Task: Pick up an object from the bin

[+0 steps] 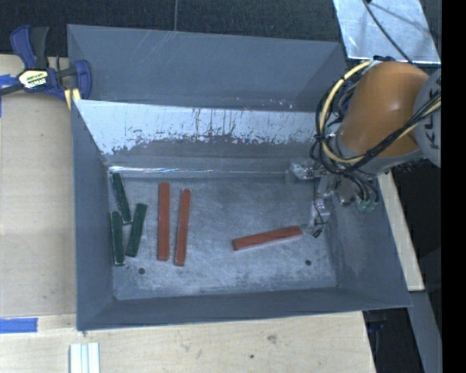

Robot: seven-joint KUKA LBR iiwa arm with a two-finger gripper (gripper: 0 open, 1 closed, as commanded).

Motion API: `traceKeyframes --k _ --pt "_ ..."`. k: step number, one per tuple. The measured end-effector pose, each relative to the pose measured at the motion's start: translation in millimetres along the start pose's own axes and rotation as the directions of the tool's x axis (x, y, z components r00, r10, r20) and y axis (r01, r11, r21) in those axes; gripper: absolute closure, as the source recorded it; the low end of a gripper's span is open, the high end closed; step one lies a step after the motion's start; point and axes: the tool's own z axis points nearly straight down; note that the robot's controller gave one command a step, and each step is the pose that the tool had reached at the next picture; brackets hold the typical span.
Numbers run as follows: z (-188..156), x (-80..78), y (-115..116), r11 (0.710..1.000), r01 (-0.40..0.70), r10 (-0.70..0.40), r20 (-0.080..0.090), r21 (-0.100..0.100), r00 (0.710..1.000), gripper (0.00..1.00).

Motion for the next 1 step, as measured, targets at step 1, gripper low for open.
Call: traceKeyframes --k 1 --pt "-5.1 -2.0 -0.8 1.000 0.001 -0.001 0.009 0.003 1.000 1.00"
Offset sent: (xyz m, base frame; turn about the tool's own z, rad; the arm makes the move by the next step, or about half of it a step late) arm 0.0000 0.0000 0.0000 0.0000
